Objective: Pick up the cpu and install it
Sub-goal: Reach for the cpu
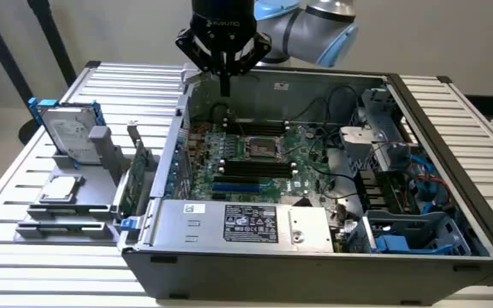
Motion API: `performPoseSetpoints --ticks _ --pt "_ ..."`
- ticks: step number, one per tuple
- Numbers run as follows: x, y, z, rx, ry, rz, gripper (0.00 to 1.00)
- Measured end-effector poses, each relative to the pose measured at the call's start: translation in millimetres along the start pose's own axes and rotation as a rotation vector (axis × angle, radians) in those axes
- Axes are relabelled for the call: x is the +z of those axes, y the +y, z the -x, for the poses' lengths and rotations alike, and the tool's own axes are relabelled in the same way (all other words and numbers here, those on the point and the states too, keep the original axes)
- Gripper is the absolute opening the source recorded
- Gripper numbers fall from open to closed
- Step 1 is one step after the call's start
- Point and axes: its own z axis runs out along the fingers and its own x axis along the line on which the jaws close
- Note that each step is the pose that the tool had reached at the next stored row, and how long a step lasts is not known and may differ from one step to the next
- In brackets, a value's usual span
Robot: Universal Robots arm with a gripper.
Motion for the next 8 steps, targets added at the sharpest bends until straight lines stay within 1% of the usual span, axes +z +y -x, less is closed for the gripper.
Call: performPoseSetpoints --ticks 8 --pt "0.0 0.0 0.0 0.0 0.0 0.0 0.11"
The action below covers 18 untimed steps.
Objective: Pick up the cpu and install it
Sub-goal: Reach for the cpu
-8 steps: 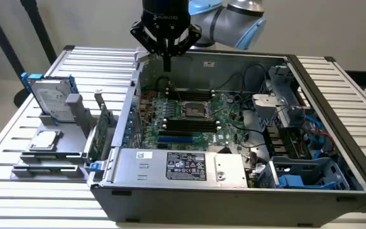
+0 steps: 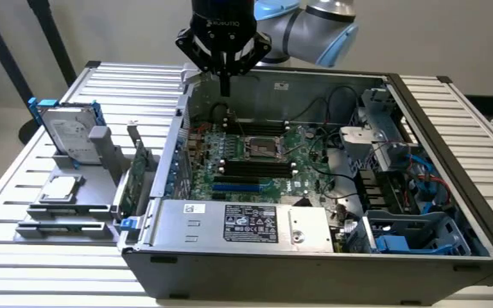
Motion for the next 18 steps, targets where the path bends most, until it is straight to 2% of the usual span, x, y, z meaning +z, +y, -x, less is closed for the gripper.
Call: performPoseSetpoints --ticks 4,6,18 --pt "0.0 0.0 -0.3 0.0 -0.0001 0.0 0.11" --pt "-0.3 -0.4 -5.0 0.0 0.0 -0.0003 0.11" --pt "-1.0 -4.2 -59.2 0.0 -0.0005 0.0001 0.11"
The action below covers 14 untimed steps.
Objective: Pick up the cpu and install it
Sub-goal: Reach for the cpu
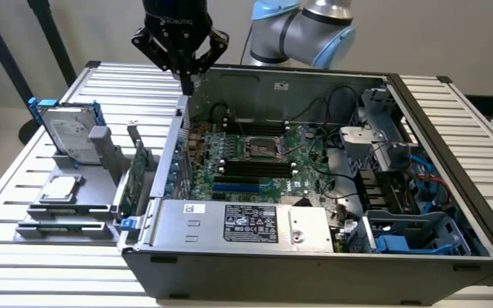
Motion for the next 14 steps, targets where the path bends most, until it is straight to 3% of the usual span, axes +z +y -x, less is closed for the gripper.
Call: performPoseSetpoints --ticks 14 --pt "1.9 -4.6 -63.7 0.0 0.0 -0.0002 0.11"
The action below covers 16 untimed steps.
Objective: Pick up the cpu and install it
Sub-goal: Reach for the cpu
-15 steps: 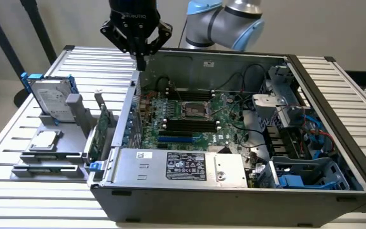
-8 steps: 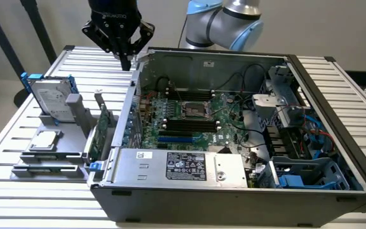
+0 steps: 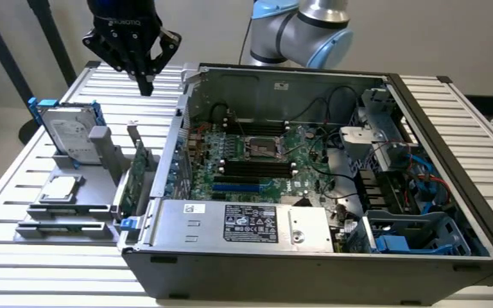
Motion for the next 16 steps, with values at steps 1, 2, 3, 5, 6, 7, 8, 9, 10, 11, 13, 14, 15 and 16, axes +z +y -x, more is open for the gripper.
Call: performPoseSetpoints --ticks 1,2,3,5,6,7,8,9,10,11,13,14,15,16 --pt "0.4 -0.4 -4.8 0.0 -0.0001 0.0 0.11" --pt "0.7 -0.7 -9.2 0.0 -0.0001 -0.0001 0.11" --pt "1.1 -1.1 -13.7 0.0 -0.0001 -0.0002 0.11" --pt "1.8 -1.7 -22.7 0.0 -0.0001 -0.0005 0.11" --pt "2.2 -2.1 -27.2 0.0 -0.0001 -0.0006 0.11" --pt "2.6 -2.4 -32.0 0.0 -0.0002 -0.0007 0.11" --pt "3.0 -2.8 -36.5 0.0 -0.0002 -0.0009 0.11" --pt "3.4 -3.1 -41.0 0.0 -0.0001 -0.0012 0.11" --pt "3.8 -3.4 -45.5 0.0 -0.0002 -0.0014 0.11" --pt "4.3 -3.8 -50.0 0.0 -0.0002 -0.0015 0.11" --pt "5.1 -4.5 -58.9 0.0 -0.0002 -0.0021 0.11" --pt "5.5 -4.8 -63.7 0.0 -0.0001 -0.0024 0.11" --pt "6.0 -5.2 -68.4 0.0 -0.0002 -0.0026 0.11" --pt "6.4 -5.5 -72.9 0.0 -0.0002 -0.003 0.11"
